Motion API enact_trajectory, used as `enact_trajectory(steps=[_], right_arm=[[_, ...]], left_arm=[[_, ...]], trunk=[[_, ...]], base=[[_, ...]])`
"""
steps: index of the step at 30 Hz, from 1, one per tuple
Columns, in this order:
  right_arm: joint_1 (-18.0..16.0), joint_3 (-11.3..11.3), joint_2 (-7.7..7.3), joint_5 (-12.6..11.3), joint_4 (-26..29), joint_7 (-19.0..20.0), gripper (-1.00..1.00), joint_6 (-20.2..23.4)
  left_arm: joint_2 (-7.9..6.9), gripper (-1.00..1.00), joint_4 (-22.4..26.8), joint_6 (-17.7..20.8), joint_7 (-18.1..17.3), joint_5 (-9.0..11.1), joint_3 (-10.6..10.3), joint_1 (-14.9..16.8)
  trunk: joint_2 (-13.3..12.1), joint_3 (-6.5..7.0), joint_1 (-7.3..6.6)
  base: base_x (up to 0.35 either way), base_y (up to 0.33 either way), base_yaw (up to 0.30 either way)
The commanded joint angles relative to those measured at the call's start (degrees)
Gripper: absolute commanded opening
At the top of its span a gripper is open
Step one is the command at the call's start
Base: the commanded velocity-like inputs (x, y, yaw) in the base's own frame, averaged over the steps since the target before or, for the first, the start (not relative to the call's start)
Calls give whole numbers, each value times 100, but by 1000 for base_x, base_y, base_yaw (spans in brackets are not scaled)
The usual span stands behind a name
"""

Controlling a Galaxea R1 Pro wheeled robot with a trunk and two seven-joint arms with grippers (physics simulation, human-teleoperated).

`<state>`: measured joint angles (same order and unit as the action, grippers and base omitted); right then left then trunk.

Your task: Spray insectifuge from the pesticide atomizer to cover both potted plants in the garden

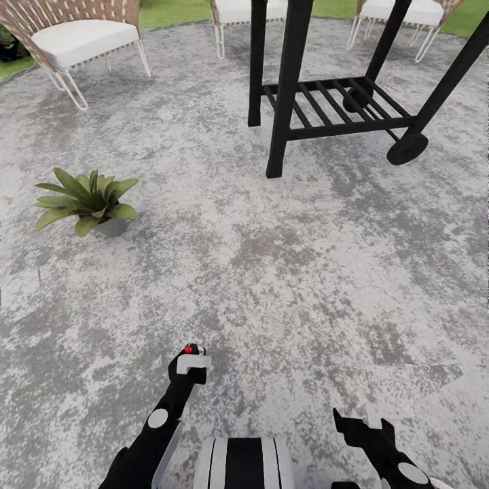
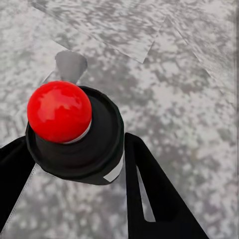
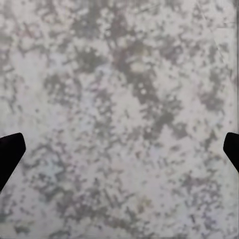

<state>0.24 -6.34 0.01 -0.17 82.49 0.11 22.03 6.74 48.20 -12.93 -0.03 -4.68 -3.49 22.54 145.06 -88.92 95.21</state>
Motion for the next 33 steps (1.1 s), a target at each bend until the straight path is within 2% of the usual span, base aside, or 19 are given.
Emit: enact_trajectory(steps=[1, 13, 17, 21, 33], right_arm=[[2, -3, 1, -1, 9, 0, 100, 29], [2, -8, -3, 0, 13, -2, 100, 29], [2, -8, -9, 0, 16, 0, 100, 29], [-128, 9, -8, 18, 146, -20, 100, 39], [-129, -6, -10, 6, 199, -20, 100, 39]], left_arm=[[3, -100, -3, -17, 3, -50, 6, 3], [-17, -100, -3, 34, 8, -29, 38, 1], [-26, -100, 56, 554, -2, 37, 62, 2], [-54, -100, 185, 519, -5, -5, 85, 116], [-58, -100, 432, 528, -5, 2, 85, 110]], trunk=[[0, 20, -3], [-16, 286, -34], [-22, 375, -44], [-22, 370, -44], [-22, 361, -44]], base=[[0, 0, 0], [0, 0, 0], [0, 0, 0], [0, 0, -6], [0, 0, -1]])
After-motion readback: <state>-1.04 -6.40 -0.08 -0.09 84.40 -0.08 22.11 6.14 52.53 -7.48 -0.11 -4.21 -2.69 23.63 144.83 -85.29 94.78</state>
